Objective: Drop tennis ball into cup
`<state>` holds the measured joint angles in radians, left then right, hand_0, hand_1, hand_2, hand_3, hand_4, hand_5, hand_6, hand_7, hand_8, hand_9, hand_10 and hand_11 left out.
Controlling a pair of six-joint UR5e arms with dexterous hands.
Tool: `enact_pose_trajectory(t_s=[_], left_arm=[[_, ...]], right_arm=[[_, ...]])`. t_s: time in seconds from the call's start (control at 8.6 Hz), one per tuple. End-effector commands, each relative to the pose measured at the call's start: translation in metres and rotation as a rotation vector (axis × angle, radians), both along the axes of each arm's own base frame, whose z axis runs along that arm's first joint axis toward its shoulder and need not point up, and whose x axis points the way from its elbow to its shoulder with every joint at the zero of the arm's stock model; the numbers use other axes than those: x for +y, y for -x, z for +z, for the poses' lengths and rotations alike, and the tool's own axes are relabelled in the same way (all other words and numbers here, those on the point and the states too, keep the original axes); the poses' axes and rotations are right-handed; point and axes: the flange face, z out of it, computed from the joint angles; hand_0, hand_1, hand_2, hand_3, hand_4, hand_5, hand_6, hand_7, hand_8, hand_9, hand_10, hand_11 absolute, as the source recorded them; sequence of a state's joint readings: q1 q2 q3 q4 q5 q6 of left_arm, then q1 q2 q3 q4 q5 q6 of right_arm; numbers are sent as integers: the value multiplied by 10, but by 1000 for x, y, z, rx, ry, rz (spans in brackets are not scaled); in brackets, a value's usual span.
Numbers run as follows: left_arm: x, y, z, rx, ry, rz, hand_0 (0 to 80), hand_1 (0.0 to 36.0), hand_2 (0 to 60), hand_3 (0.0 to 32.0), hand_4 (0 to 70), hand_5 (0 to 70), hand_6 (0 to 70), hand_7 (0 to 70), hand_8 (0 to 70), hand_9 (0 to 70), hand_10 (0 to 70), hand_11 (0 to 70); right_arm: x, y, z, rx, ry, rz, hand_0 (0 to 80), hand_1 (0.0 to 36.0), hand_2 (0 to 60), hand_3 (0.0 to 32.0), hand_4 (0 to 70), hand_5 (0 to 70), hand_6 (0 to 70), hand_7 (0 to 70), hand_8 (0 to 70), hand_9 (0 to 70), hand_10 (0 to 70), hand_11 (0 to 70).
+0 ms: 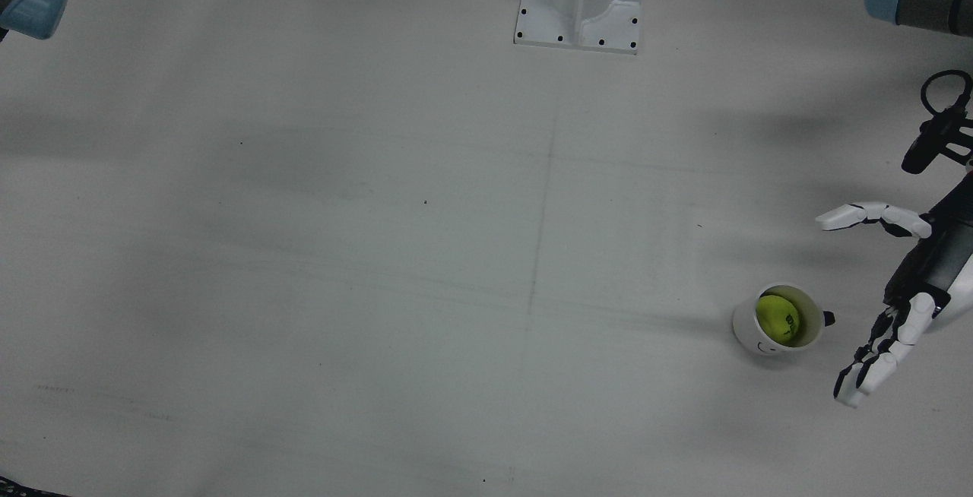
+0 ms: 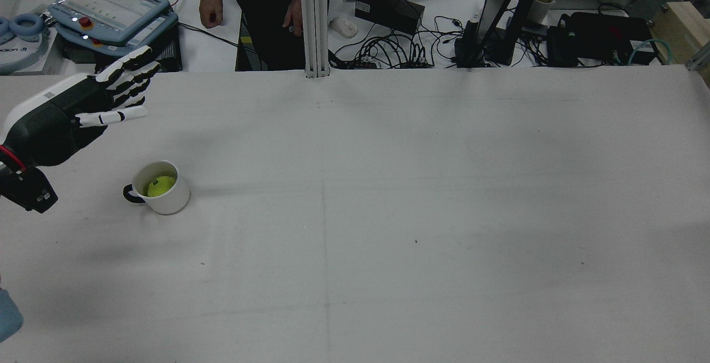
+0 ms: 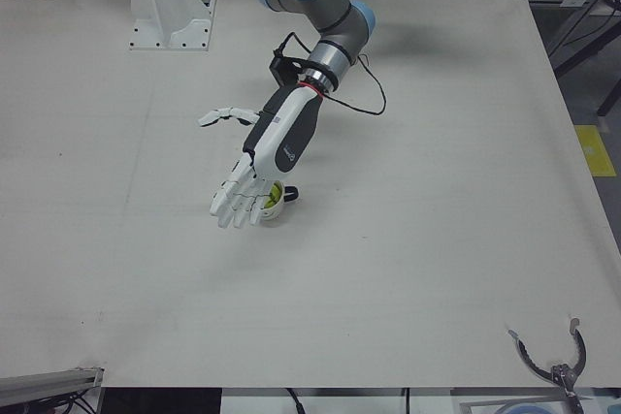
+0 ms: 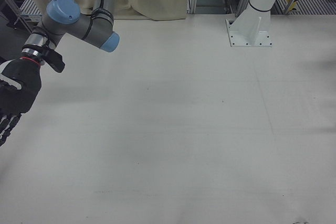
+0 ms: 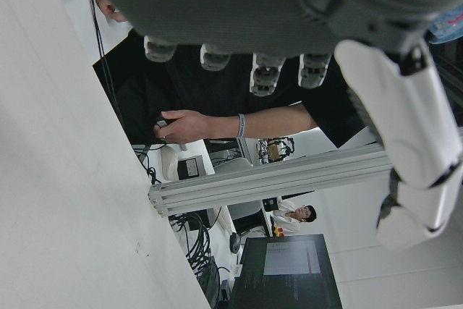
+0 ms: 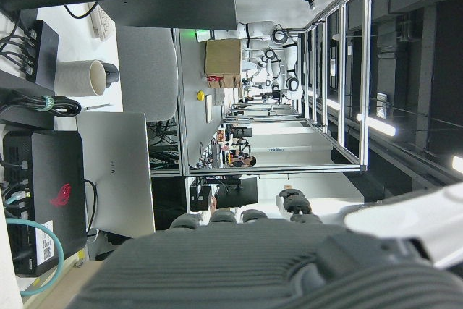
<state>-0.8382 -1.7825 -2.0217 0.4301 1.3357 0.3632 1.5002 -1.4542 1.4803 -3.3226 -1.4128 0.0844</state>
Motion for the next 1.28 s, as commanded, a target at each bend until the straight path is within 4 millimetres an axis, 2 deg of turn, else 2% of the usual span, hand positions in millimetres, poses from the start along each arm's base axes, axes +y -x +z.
enact_pose_trajectory(t_s=[0.0, 0.12, 0.23, 0.35, 0.47, 0.58, 0.7, 0.81, 0.93, 1.05, 1.16], left_arm=[[-34, 104, 3, -31, 11, -183, 384, 214, 600, 82, 0, 339, 161, 27, 30, 0, 0, 14], [-45, 149, 11, -46, 26, -258, 398, 233, 594, 118, 0, 138, 80, 38, 15, 0, 0, 15], [-42, 182, 30, -70, 60, -313, 407, 247, 589, 92, 0, 317, 0, 38, 0, 0, 0, 16], [-33, 207, 50, -87, 92, -352, 432, 265, 581, 84, 0, 412, 0, 39, 0, 0, 0, 18], [-27, 217, 58, -92, 107, -362, 468, 290, 569, 142, 0, 46, 0, 22, 0, 0, 1, 27], [-26, 223, 60, -92, 112, -371, 660, 359, 493, 108, 0, 192, 10, 27, 2, 7, 19, 71], [-22, 225, 66, -98, 123, -372, 800, 360, 600, 32, 0, 700, 12, 14, 0, 9, 33, 104], [-21, 228, 66, -98, 123, -377, 800, 360, 600, 44, 0, 650, 8, 22, 0, 8, 34, 105], [-21, 232, 64, -94, 119, -380, 800, 360, 600, 76, 0, 403, 21, 9, 0, 8, 34, 104], [-20, 233, 63, -94, 118, -377, 800, 360, 600, 54, 0, 569, 18, 12, 0, 7, 33, 104], [-19, 236, 62, -93, 116, -382, 800, 360, 600, 46, 0, 656, 10, 23, 0, 5, 33, 104]], right_arm=[[0, 0, 0, 0, 0, 0, 0, 0, 0, 0, 0, 0, 0, 0, 0, 0, 0, 0], [0, 0, 0, 0, 0, 1, 0, 0, 0, 0, 0, 0, 0, 0, 0, 0, 0, 0], [0, 0, 0, 0, 0, 0, 0, 0, 0, 0, 0, 0, 0, 0, 0, 0, 0, 0], [0, 0, 0, 0, 0, 0, 0, 0, 0, 0, 0, 0, 0, 0, 0, 0, 0, 0], [0, 0, 0, 0, 0, 0, 0, 0, 0, 0, 0, 0, 0, 0, 0, 0, 0, 0], [0, 0, 0, 0, 0, 0, 0, 0, 0, 0, 0, 0, 0, 0, 0, 0, 0, 0], [0, 0, 0, 0, 0, 0, 0, 0, 0, 0, 0, 0, 0, 0, 0, 0, 0, 0], [0, 0, 0, 0, 0, 0, 0, 0, 0, 0, 0, 0, 0, 0, 0, 0, 0, 0], [0, 0, 0, 0, 0, 0, 0, 0, 0, 0, 0, 0, 0, 0, 0, 0, 0, 0], [0, 0, 0, 0, 0, 0, 0, 0, 0, 0, 0, 0, 0, 0, 0, 0, 0, 0], [0, 0, 0, 0, 0, 0, 0, 0, 0, 0, 0, 0, 0, 0, 0, 0, 0, 0]])
